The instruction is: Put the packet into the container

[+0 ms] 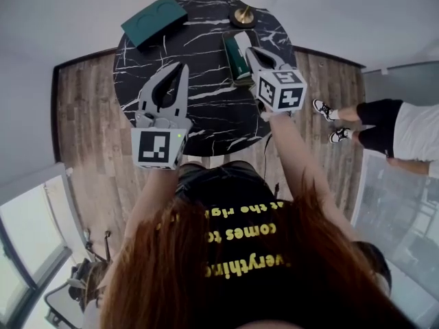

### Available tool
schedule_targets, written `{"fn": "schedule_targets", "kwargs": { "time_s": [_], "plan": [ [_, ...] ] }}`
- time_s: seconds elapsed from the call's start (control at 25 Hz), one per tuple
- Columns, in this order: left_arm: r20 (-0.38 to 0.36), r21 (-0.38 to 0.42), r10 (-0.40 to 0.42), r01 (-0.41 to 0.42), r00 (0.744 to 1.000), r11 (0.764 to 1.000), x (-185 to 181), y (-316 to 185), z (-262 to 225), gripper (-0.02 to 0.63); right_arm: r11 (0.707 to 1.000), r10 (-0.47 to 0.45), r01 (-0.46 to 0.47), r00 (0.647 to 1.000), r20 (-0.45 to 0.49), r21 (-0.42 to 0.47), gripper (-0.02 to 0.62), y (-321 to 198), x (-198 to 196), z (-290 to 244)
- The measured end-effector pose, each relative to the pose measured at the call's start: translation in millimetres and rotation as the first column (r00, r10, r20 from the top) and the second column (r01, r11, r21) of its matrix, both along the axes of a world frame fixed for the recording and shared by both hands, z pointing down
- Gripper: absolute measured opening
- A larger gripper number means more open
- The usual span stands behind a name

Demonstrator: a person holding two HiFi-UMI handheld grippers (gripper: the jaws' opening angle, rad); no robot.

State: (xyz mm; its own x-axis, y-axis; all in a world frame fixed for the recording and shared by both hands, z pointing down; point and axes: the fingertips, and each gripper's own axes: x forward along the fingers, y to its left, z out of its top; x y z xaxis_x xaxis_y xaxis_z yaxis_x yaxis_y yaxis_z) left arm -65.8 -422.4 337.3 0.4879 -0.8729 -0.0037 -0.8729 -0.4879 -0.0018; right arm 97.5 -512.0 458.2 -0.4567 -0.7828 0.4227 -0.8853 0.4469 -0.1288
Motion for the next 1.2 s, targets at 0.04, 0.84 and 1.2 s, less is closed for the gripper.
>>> {"fn": "schedule_targets", "kwargs": {
  "time_s": [0.04, 0.84, 1.2],
  "plan": [
    [0.002, 0.003, 0.000, 0.000, 1.000, 1.000, 0, 0, -1, 0.000, 0.998, 0.007, -0.007, 1.000, 0.002, 0.055, 0.014, 7, -2, -13],
    [0.024, 0.011, 0.078, -0.079, 0.997, 0.997, 19, 24, -7, 0.000, 0.862, -0.011, -0.013, 0.999, 0.044, 0.507, 0.014, 86, -23, -124],
    [0.014, 0.019, 0.074, -0.075, 0.997, 0.997, 18, 28, -11, 0.000, 0.846, -0.029, -0.002, 0.998, 0.050, 0.534, 0.014, 95, -26, -137]
  ]
}}
